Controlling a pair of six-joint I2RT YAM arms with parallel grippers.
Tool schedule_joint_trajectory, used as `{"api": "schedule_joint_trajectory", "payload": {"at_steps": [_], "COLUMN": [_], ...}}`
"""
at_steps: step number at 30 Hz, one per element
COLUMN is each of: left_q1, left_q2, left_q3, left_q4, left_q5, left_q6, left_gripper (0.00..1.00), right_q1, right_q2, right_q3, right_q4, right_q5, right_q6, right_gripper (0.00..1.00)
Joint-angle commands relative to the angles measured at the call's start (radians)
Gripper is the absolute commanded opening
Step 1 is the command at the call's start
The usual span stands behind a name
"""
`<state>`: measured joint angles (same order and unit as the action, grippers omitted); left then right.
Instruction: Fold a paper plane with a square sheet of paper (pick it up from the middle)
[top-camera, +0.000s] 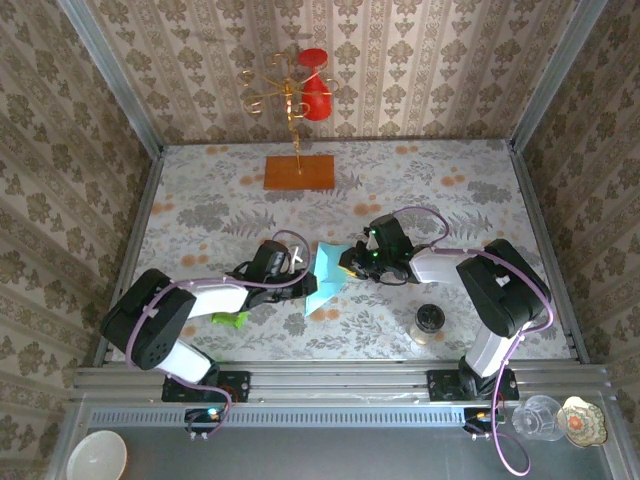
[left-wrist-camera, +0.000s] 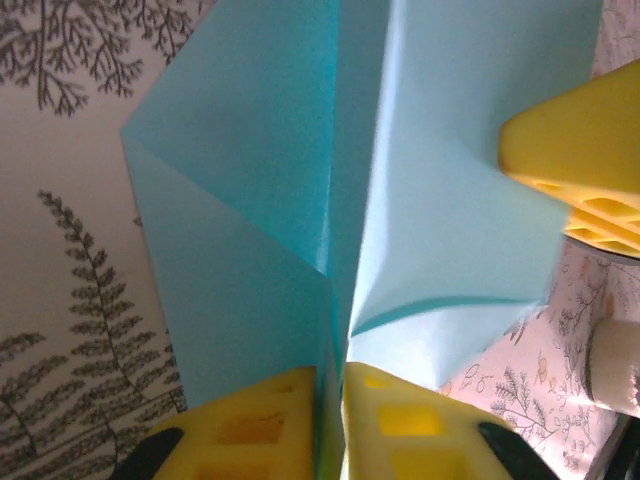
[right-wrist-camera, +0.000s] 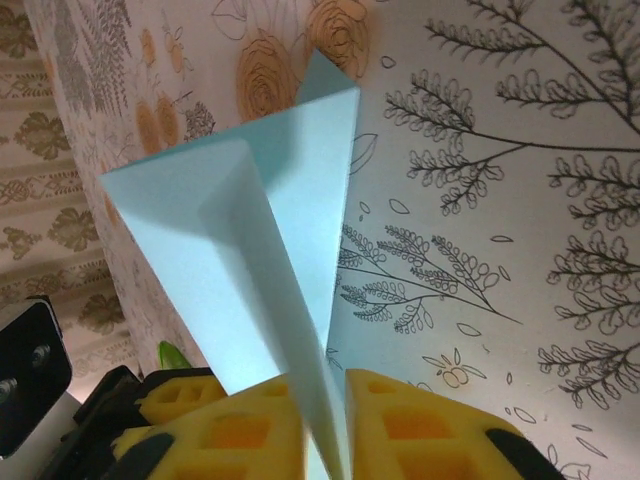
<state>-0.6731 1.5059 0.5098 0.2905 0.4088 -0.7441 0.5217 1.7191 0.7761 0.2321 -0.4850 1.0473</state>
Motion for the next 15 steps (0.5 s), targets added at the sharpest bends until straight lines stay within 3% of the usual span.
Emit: {"api": "schedule_joint_trajectory", "payload": {"at_steps": [1,4,6,9,15], "left_q1": [0.025,0.040,0.051,0.065,0.083], "left_q2": [0.022,0.040,0.054,0.080,0.123], "left_q3": [-0.008,-0.021,-0.030,-0.039,-0.040], "left_q4": [0.060,0.098,0.131,0.169,0.180], "left_q5": [0.050,0.079,0.100,0.129,0.141], "left_q6": [0.009,-0.005,-0.023,-0.058,-0.090], "left_gripper": [0.12,0.10,0.09,0.09,0.09], "right_q1": [0.000,-0.009,-0.013,-0.012,0.049], "right_q2": [-0.040,-0.073,-0.098,-0.131,-0.090], "right_q3": [0.005,0.020,0.032,0.038,0.091], "right_q4": [-0.068,-0.158,-0.228,-0.261,-0.220], "right_q5": [0.028,0.093,0.157,0.190,0.082], "right_q6": [-0.056,-0.114,-0.152,-0.208,-0.271], "right_gripper": [0.30,0.44,0.47,0.45,0.35]}}
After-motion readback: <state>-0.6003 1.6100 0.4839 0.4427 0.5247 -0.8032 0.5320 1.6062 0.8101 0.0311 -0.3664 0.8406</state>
